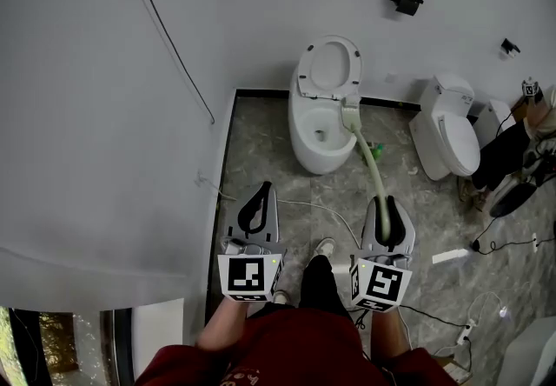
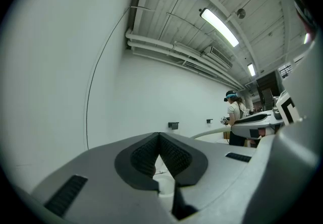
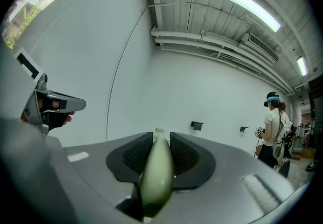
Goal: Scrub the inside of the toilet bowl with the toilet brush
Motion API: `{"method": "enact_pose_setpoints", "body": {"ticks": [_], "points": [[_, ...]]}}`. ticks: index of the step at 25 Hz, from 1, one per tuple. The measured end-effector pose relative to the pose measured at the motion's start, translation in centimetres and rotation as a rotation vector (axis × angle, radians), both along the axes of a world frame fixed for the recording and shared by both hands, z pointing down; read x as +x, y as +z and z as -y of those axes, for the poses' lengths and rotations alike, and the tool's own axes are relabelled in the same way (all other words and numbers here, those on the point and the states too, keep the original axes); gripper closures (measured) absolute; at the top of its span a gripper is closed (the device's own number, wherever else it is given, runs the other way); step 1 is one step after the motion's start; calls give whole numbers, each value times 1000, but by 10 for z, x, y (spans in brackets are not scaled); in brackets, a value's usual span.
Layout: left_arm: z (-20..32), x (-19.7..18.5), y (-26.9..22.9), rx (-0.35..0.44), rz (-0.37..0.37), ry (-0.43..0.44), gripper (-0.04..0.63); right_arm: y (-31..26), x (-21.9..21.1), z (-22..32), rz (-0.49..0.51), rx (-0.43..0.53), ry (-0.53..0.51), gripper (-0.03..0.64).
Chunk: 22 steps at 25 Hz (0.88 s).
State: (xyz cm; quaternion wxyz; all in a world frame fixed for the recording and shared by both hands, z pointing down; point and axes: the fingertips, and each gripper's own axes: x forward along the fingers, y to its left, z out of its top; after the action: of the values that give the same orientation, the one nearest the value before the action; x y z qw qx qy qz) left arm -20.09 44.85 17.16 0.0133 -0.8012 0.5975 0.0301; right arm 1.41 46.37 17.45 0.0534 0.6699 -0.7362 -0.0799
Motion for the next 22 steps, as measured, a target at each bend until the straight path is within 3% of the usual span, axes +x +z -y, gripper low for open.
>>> {"method": "enact_pose_setpoints", "body": {"ticks": [11, 22], "points": [[103, 32, 15, -38, 34, 21, 591, 21, 28, 100, 30, -39, 17, 502], [244, 122, 9, -36, 75, 71, 591, 35, 108, 232, 35, -98, 43, 502]]}}
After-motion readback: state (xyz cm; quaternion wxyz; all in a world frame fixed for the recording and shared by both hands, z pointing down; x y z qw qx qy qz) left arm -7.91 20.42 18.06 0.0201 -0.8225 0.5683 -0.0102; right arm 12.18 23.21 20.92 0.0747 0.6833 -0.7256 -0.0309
